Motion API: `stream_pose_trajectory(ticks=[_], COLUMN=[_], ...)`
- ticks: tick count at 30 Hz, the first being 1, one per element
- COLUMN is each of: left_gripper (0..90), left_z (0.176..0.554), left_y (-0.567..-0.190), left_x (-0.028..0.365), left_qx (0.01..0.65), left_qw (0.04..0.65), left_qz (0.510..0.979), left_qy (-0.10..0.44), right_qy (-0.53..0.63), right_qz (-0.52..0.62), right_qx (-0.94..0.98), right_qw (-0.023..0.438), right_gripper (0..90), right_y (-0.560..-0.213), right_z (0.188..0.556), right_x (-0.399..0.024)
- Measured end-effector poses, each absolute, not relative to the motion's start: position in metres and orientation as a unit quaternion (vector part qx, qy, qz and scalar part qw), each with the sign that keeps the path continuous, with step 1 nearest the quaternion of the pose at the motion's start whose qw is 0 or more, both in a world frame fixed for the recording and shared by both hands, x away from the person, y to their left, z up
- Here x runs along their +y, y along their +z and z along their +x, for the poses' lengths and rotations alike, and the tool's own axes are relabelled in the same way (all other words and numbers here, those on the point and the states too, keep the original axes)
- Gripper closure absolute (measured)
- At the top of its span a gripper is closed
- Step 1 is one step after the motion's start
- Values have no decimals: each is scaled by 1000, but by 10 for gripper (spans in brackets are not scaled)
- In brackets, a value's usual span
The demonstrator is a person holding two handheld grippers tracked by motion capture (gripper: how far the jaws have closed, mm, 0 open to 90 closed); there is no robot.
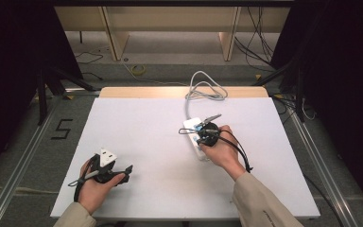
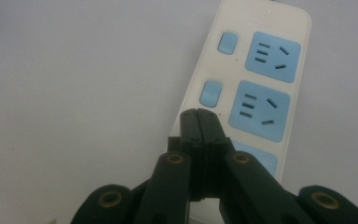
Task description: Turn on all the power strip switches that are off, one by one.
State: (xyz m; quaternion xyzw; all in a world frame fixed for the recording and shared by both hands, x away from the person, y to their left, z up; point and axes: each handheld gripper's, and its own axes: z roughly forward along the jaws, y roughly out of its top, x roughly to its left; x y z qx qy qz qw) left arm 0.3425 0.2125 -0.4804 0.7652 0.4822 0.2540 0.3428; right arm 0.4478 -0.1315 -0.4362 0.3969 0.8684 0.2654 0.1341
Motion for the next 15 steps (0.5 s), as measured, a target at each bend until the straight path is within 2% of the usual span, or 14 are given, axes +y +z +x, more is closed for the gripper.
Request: stream_pose_trajectory(ticks=[15], left_gripper=[189], left_z=[343], left_y=[-481], left_x=[212], left_qx=[481], left_qw=[342], left_qz=[767], left_qy=[253], right_qy=[259], right_qz=[398], right_qx=[871], right_qw=[127], right_gripper=[900], right_y=[-442], right_z=[446], right_x=[-133])
